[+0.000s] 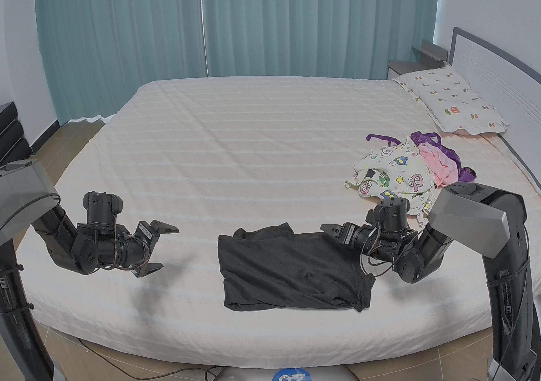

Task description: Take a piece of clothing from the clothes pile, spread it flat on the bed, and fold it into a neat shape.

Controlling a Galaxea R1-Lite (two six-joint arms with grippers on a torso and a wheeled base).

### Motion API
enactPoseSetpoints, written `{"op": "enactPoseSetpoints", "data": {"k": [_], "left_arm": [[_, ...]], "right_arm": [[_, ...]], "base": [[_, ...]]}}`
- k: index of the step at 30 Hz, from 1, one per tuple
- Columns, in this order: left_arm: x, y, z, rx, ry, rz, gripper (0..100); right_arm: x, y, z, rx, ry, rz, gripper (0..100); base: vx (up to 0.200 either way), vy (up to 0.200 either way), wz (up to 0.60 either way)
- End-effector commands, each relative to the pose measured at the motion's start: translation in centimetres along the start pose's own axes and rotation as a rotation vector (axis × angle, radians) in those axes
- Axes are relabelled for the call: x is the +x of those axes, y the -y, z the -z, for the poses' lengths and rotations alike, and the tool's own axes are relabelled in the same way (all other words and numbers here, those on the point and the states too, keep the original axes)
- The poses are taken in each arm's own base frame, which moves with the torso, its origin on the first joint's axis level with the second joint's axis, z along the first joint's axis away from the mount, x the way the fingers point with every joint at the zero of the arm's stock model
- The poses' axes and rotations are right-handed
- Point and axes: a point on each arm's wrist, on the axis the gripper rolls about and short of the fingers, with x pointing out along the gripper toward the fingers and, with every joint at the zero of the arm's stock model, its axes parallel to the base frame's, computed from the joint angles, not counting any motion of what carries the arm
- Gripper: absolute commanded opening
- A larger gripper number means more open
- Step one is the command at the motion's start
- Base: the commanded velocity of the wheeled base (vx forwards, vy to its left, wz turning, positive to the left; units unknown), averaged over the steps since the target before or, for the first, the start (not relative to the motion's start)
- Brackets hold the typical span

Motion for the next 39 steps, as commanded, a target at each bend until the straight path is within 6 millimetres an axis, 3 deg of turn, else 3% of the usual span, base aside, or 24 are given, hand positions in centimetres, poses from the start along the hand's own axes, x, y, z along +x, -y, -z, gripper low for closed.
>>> {"op": "enactPoseSetpoints", "data": {"k": [1, 4, 12, 13, 29, 36, 39], "left_arm": [[0.0, 0.0, 0.0, 0.001, 0.0, 0.001, 100], [0.0, 0.0, 0.0, 0.0, 0.0, 0.0, 100], [0.0, 0.0, 0.0, 0.001, 0.0, 0.001, 100], [0.0, 0.0, 0.0, 0.001, 0.0, 0.001, 100], [0.1, 0.0, 0.3, 0.014, -0.006, -0.004, 100], [0.8, 1.4, 2.9, 0.081, -0.063, 0.007, 100], [1.5, 2.0, 5.0, 0.126, -0.102, -0.001, 100]], "right_arm": [[0.4, 0.7, 0.1, 0.006, 0.006, 0.011, 100], [0.2, 1.0, -0.4, 0.009, 0.027, 0.03, 100], [1.5, 1.5, 0.6, 0.009, 0.012, 0.036, 100], [1.5, 1.5, 0.6, 0.009, 0.012, 0.036, 0], [2.8, 1.5, -3.5, 0.147, 0.219, 0.07, 0], [2.0, 1.5, -2.9, 0.145, 0.187, 0.087, 0], [1.4, 1.3, -3.0, 0.143, 0.184, 0.086, 0]], "base": [[0.0, 0.0, 0.0], [0.0, 0.0, 0.0], [0.0, 0.0, 0.0], [0.0, 0.0, 0.0], [0.0, 0.0, 0.0], [0.0, 0.0, 0.0], [0.0, 0.0, 0.0]]}}
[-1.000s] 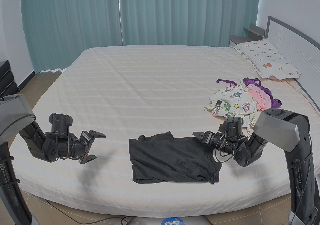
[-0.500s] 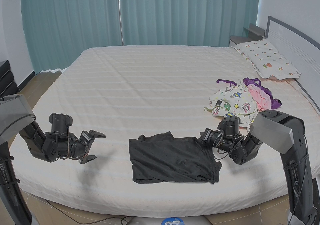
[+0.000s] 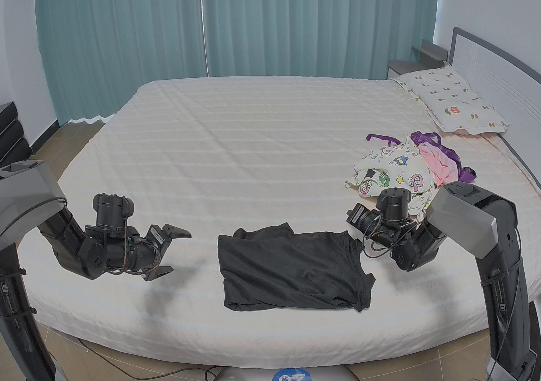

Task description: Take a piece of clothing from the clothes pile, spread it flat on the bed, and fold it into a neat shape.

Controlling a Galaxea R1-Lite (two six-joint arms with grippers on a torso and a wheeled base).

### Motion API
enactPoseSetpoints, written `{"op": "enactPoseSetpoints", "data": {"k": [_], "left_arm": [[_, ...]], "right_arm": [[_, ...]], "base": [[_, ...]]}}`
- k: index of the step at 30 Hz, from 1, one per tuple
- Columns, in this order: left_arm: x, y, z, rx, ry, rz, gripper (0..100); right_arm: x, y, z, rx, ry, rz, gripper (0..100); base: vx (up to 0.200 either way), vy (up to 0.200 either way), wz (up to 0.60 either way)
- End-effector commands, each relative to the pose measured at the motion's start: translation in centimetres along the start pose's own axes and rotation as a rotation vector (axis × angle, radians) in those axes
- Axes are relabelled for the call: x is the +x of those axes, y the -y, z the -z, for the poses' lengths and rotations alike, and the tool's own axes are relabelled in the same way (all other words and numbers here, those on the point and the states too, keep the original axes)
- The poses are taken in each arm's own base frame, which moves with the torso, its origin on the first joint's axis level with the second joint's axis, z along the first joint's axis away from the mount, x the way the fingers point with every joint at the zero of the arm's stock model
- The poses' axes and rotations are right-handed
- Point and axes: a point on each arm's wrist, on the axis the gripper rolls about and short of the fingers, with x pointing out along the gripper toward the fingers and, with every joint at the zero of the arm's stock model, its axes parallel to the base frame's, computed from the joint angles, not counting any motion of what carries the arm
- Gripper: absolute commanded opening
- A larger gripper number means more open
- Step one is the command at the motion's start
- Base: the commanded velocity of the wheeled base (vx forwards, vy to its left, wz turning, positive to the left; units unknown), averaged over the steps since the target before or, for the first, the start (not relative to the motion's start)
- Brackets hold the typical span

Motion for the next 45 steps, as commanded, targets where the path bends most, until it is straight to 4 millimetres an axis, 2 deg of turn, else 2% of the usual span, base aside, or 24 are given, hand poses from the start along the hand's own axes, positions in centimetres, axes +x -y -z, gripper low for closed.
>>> {"op": "enactPoseSetpoints", "data": {"k": [1, 5, 6, 7, 8, 9, 13, 25, 30, 45], "left_arm": [[0.9, 1.0, 3.2, 0.082, -0.045, -0.025, 100], [0.9, 0.2, 5.2, 0.179, -0.091, -0.07, 100], [0.8, -0.5, 6.6, 0.254, -0.131, -0.092, 100], [0.8, -0.8, 7.1, 0.298, -0.146, -0.095, 100], [0.8, -0.8, 7.1, 0.298, -0.146, -0.095, 100], [0.9, -1.1, 7.8, 0.38, -0.16, -0.087, 100], [1.4, -1.0, 8.6, 0.417, -0.169, -0.062, 100], [4.1, -0.7, 9.4, 0.468, -0.095, -0.087, 100], [5.3, -0.7, 10.4, 0.501, -0.049, -0.131, 100], [6.0, -1.3, 9.9, 0.571, 0.05, -0.237, 100]], "right_arm": [[-1.2, -0.5, -0.4, -0.002, -0.005, -0.004, 100], [-1.5, -0.5, 0.0, -0.004, -0.014, -0.005, 100], [-1.5, -0.4, 0.3, -0.006, -0.018, -0.003, 100], [-1.5, -0.4, 0.3, -0.007, -0.021, -0.003, 100], [-1.5, -0.4, 0.3, -0.007, -0.021, -0.003, 100], [-1.5, -0.7, 0.6, -0.009, -0.025, -0.009, 100], [-1.7, -0.7, 0.9, -0.012, -0.036, -0.005, 100], [-1.7, -0.8, 0.8, -0.013, -0.034, -0.007, 100], [-1.7, -0.9, 0.9, -0.013, -0.032, -0.006, 100], [-1.8, -0.9, 1.2, -0.019, -0.04, -0.002, 100]], "base": [[0.0, 0.0, 0.0], [0.0, 0.0, 0.0], [0.0, 0.0, 0.0], [0.0, 0.0, 0.0], [0.0, 0.0, 0.0], [0.0, 0.0, 0.0], [0.0, 0.0, 0.0], [0.0, 0.0, 0.0], [0.0, 0.0, 0.0], [0.0, 0.0, 0.0]]}}
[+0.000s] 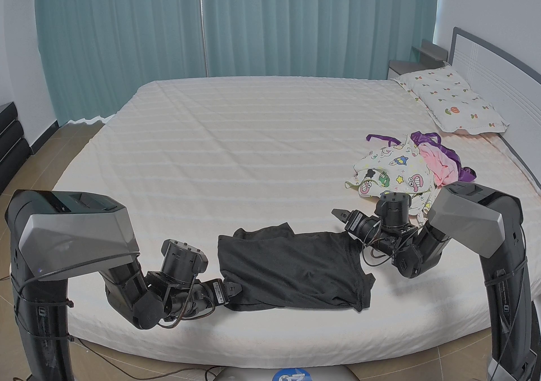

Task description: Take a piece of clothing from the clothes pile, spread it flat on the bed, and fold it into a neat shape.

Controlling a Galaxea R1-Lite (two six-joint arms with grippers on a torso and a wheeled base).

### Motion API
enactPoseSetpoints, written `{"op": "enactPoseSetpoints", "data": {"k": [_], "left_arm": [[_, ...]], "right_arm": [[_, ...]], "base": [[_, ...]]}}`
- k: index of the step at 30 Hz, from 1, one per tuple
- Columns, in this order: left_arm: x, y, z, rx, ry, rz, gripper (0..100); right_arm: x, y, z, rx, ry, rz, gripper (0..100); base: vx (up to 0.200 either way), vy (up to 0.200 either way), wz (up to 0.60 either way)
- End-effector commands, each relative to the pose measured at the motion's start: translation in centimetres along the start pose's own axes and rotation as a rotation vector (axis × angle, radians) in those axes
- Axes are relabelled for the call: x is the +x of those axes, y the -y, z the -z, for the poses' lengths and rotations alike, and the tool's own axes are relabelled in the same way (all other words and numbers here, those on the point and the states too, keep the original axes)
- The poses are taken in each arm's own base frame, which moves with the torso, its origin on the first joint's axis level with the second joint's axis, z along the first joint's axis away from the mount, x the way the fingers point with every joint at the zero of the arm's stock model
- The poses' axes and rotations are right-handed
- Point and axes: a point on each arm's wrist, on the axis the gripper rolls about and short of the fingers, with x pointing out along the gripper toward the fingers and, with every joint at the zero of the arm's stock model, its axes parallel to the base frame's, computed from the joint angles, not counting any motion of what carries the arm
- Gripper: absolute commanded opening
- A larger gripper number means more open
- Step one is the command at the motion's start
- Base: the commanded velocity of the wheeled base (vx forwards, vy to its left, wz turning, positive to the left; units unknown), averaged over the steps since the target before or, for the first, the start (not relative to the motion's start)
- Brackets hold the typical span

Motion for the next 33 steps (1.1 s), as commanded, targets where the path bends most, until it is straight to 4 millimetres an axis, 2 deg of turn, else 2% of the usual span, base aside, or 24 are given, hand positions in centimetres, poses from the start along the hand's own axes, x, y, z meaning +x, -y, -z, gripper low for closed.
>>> {"op": "enactPoseSetpoints", "data": {"k": [1, 9, 16, 22, 32, 33], "left_arm": [[0.8, -0.2, 0.0, 0.005, 0.005, -0.023, 100], [0.6, -1.1, 0.8, 0.017, -0.058, -0.152, 100], [-0.6, -2.2, -0.2, -0.018, -0.042, -0.2, 100], [-1.7, -2.6, -0.2, -0.024, -0.074, -0.232, 100], [-3.1, -1.8, -1.4, -0.06, -0.046, -0.192, 100], [-4.2, -1.1, -2.4, -0.113, -0.012, -0.12, 100]], "right_arm": [[0.0, 0.0, 0.1, -0.003, -0.003, 0.002, 100], [0.0, 0.1, 0.0, -0.002, 0.0, 0.003, 100], [-0.2, 0.2, 0.2, -0.004, 0.001, 0.002, 100], [-0.3, 0.2, 0.4, -0.004, -0.006, 0.006, 100], [-0.3, 0.0, 0.9, -0.007, -0.025, -0.006, 100], [-0.3, -0.3, 0.9, -0.009, -0.03, -0.01, 100]], "base": [[0.0, 0.0, 0.0], [0.0, 0.0, 0.0], [0.0, 0.0, 0.0], [0.0, 0.0, 0.0], [0.0, 0.0, 0.0], [0.0, 0.0, 0.0]]}}
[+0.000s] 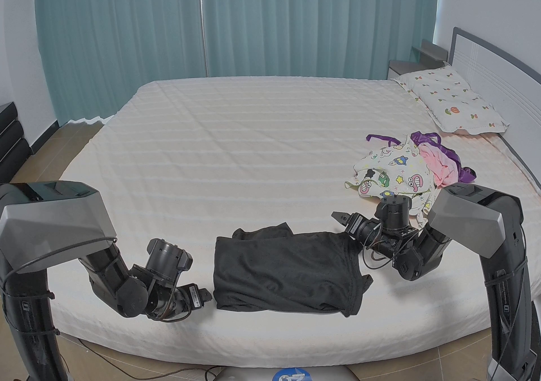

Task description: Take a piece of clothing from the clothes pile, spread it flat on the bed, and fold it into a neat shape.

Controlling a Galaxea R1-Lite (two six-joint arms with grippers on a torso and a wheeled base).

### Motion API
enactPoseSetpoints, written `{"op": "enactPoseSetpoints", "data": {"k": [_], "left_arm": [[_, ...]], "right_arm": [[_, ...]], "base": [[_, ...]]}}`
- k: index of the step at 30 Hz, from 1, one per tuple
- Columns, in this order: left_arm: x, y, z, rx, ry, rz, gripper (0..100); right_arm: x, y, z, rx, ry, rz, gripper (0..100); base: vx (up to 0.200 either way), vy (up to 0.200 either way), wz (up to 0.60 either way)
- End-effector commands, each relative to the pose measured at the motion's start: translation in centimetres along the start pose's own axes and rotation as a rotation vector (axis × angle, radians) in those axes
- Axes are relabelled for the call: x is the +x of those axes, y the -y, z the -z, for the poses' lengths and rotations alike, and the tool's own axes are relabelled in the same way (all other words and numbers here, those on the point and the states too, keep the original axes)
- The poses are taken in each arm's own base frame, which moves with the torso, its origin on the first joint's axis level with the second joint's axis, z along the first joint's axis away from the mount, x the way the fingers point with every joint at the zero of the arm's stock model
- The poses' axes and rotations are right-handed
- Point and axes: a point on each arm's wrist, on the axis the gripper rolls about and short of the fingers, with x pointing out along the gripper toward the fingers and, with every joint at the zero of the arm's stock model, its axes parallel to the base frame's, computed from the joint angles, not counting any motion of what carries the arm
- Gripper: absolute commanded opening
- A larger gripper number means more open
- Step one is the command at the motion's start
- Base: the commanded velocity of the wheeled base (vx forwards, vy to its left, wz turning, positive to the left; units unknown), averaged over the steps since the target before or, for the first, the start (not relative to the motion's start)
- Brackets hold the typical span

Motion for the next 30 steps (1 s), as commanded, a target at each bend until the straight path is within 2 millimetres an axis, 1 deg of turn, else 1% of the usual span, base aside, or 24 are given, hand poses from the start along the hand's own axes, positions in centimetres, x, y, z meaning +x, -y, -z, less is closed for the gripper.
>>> {"op": "enactPoseSetpoints", "data": {"k": [1, 4, 5, 7, 12, 17, 18, 25, 30], "left_arm": [[-2.5, 1.0, -1.6, -0.071, 0.058, 0.123, 100], [-4.0, 1.4, -2.3, -0.122, 0.049, 0.223, 100], [-4.0, 1.4, -2.3, -0.122, 0.049, 0.223, 100], [-4.6, 1.6, -2.9, -0.167, 0.036, 0.28, 100], [-4.5, 1.8, -4.1, -0.261, 0.04, 0.314, 100], [-3.6, 1.8, -4.7, -0.326, 0.024, 0.323, 100], [-3.4, 1.7, -4.7, -0.329, 0.022, 0.318, 100], [-3.3, 1.7, -4.8, -0.331, 0.023, 0.318, 100], [-2.9, 1.6, -4.8, -0.336, 0.018, 0.309, 100]], "right_arm": [[0.0, -0.3, 0.4, -0.003, -0.016, -0.007, 100], [0.1, -0.3, 0.6, -0.004, -0.03, -0.025, 100], [0.1, -0.3, 0.6, -0.004, -0.03, -0.025, 100], [-0.2, -0.4, 0.6, -0.003, -0.051, -0.032, 100], [-1.1, -0.2, 0.7, 0.0, -0.104, -0.053, 100], [-1.0, -0.1, 1.0, 0.0, -0.126, -0.055, 100], [-1.0, -0.2, 1.0, -0.002, -0.127, -0.054, 0], [-0.9, 0.2, 1.0, -0.001, -0.147, -0.029, 0], [-0.9, 0.2, 0.5, 0.002, -0.126, -0.033, 0]], "base": [[0.0, 0.0, 0.0], [0.0, 0.0, 0.0], [0.0, 0.0, 0.0], [0.0, 0.0, 0.0], [0.0, 0.0, 0.0], [0.0, 0.0, 0.0], [0.0, 0.0, 0.0], [0.0, 0.0, 0.0], [0.0, 0.0, 0.0]]}}
